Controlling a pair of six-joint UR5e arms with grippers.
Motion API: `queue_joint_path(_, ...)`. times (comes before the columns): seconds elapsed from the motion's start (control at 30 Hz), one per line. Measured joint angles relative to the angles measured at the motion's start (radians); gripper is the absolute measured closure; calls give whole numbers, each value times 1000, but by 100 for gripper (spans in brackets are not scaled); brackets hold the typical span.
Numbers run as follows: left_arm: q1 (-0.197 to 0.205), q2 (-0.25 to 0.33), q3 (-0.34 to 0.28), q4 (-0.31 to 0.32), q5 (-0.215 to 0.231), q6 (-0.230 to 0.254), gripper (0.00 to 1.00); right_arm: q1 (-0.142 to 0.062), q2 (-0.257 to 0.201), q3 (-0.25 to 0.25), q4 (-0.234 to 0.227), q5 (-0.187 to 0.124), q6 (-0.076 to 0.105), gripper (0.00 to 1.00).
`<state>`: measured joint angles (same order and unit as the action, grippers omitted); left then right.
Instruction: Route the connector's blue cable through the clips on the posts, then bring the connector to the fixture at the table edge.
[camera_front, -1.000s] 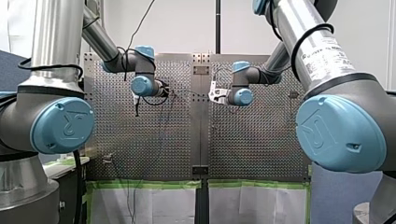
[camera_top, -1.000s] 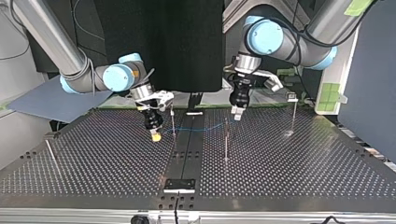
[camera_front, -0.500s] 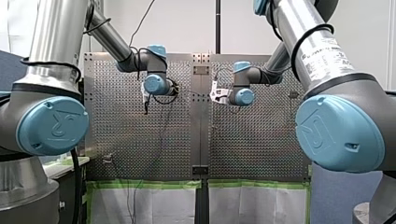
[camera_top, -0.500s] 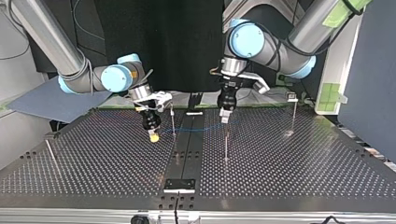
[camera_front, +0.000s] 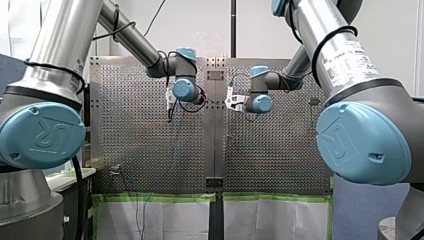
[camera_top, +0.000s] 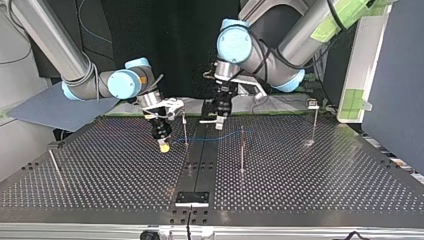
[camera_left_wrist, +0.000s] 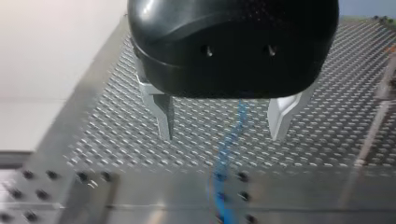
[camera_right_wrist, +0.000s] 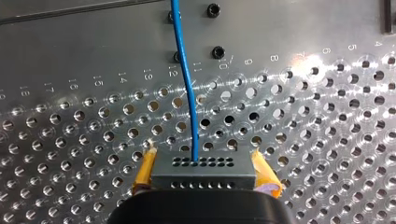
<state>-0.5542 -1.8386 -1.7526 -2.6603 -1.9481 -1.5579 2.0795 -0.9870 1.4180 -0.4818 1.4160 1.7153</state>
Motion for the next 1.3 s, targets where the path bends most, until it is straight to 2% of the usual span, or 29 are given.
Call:
queue_joint_path(0.2, -60, -1, 45, 58, -62, 60, 0, 0, 0, 0, 1, 0, -1, 100)
queue_joint_path(0.3, -69, -2, 48, 72, -86, 72, 0, 1, 0, 0, 1, 0, -1, 100)
queue_joint_path(0.67, -59, -11, 48, 35, -167, 51, 0, 0, 0, 0, 3, 0, -2, 100)
queue_joint_path(1.03, -30, -42, 58, 42, -265, 45, 0, 0, 0, 0, 6, 0, -2, 100)
queue_joint_path(1.2, -16, -73, 76, 40, -311, 44, 0, 1, 0, 0, 6, 0, -2, 100)
queue_joint_path(1.3, -14, -96, 90, 40, -320, 43, 0, 0, 0, 0, 6, 0, -2, 100)
